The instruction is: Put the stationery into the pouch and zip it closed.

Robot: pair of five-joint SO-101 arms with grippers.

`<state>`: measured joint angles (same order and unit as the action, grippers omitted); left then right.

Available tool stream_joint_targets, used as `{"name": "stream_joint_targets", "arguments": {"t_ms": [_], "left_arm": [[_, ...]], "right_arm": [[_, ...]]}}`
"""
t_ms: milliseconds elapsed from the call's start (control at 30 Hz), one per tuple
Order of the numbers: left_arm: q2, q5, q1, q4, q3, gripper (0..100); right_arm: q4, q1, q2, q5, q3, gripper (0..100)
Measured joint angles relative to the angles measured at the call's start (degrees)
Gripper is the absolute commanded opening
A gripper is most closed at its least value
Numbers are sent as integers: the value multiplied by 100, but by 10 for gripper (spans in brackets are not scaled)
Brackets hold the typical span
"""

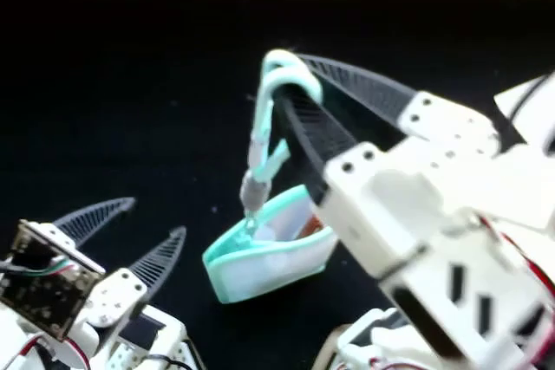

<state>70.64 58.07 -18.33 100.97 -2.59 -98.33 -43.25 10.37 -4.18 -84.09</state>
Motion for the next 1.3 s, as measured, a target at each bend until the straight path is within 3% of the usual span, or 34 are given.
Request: {"name": "stream_joint_targets", "arguments": {"t_ms": [733, 1300], "left_arm": [[308, 0, -2374, 0, -615, 200], [264, 440, -2497, -211, -1099, 196]], "right_arm": [[0, 264, -475, 0, -35, 8], [-88, 264, -510, 0, -35, 8]]}}
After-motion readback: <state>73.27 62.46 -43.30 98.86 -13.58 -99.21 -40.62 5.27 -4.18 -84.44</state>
